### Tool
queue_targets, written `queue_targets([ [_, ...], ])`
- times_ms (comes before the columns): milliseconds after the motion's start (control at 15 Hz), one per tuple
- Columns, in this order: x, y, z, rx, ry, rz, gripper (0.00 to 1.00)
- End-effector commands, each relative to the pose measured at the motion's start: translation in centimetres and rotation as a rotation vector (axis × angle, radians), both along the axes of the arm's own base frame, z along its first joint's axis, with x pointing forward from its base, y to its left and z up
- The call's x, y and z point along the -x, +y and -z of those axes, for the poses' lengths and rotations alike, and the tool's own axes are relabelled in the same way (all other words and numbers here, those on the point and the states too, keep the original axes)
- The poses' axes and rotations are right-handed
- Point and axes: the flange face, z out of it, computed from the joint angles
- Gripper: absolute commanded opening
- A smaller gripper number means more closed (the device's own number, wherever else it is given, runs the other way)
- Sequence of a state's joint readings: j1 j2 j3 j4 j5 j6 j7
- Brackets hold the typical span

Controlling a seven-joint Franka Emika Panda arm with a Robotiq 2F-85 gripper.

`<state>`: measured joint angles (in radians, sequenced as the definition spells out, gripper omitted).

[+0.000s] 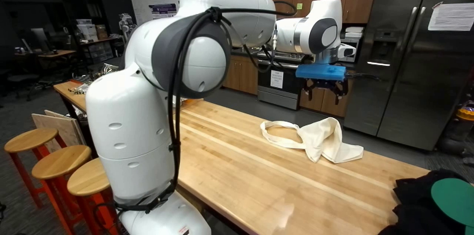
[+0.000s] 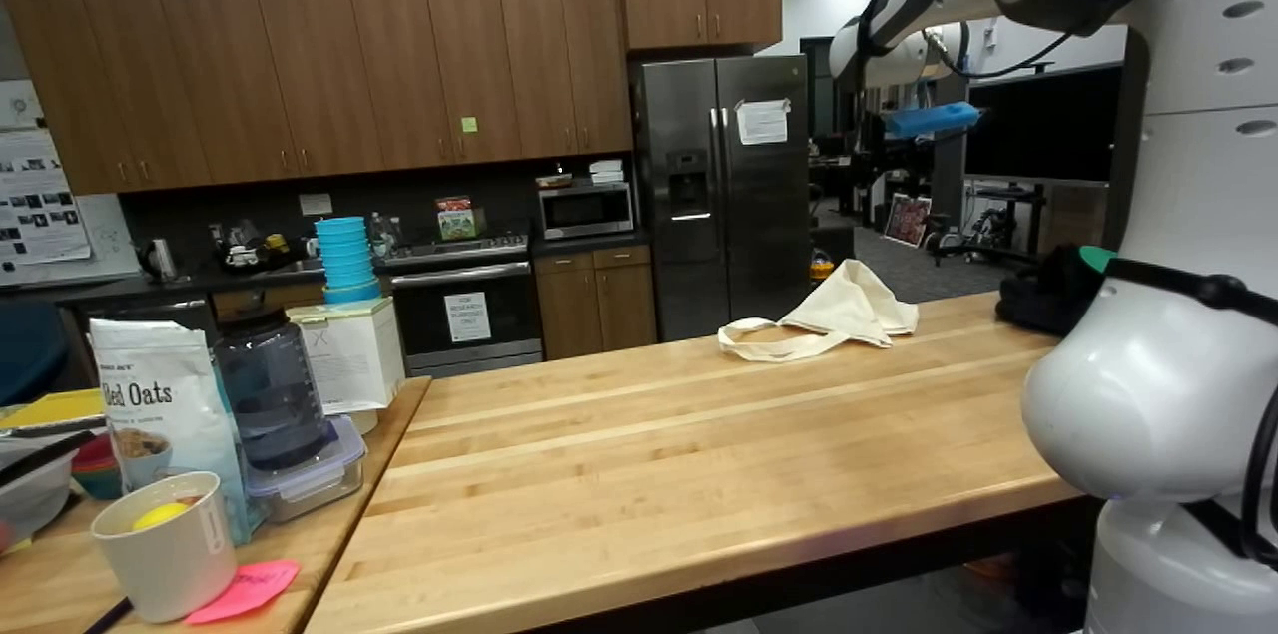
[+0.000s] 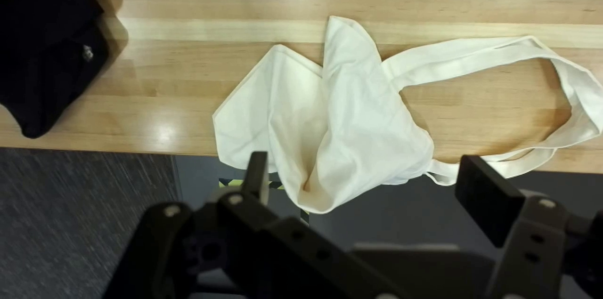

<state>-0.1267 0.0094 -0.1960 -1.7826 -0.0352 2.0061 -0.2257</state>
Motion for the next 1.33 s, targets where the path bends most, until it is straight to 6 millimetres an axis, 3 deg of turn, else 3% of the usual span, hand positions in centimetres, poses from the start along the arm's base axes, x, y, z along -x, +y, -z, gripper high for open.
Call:
queue_targets([
  [0,-0.6,0.1,0.2,-0.012,-0.025,-0.001,1.0],
  [400,-3.9,0.8,4.0,-0.084,-0.06,0.023,1.0],
  [733,-5.1,0.5,7.2,-0.113,-0.042,0.065,1.0],
  [1267,-6.8,0.0,9.2,-0.253,-0.121,0.231,1.0],
])
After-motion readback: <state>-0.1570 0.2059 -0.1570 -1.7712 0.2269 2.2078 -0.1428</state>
